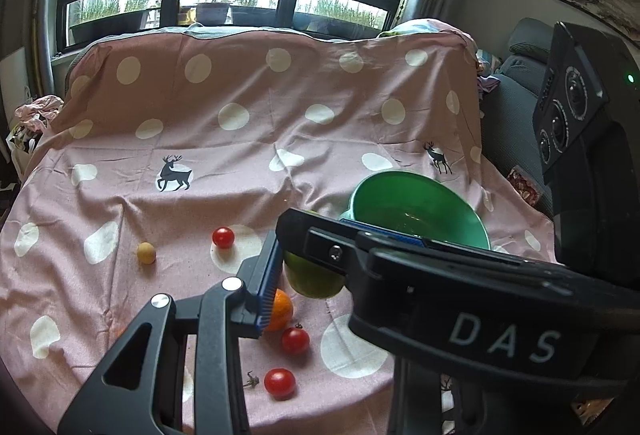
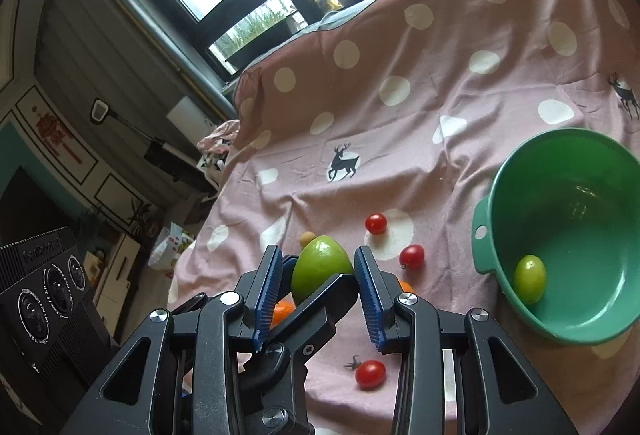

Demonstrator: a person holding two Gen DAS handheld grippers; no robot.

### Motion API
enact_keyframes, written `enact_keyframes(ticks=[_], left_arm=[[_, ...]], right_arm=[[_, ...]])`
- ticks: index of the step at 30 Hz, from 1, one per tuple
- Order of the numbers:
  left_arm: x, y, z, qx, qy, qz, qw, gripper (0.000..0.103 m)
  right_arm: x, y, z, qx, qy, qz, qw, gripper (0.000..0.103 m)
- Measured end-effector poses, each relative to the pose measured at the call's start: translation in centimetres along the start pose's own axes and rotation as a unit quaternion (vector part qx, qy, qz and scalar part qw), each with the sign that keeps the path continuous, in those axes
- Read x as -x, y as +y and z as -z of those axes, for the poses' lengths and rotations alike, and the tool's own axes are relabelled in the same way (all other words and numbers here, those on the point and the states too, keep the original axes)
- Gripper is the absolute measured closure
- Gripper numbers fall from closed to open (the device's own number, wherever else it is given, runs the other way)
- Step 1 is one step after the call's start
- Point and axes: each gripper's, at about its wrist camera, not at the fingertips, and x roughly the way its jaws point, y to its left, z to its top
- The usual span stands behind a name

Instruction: Organize fruits

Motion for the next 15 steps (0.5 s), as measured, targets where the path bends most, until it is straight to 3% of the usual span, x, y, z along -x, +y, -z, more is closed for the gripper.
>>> enact_keyframes(ticks=[10, 15], left_arm=[[-2.3, -3.7, -1.3, -0.026, 0.005, 0.033, 0.9991, 0.076], [-3.6, -3.9, -1.1, -0.019, 0.029, 0.044, 0.9984, 0.075]], right_arm=[[2.5, -3.3, -1.0, -0.033, -0.032, 0.011, 0.999, 0.063], [2.5, -5.8, -1.3, -0.062, -0.015, -0.013, 0.998, 0.063]])
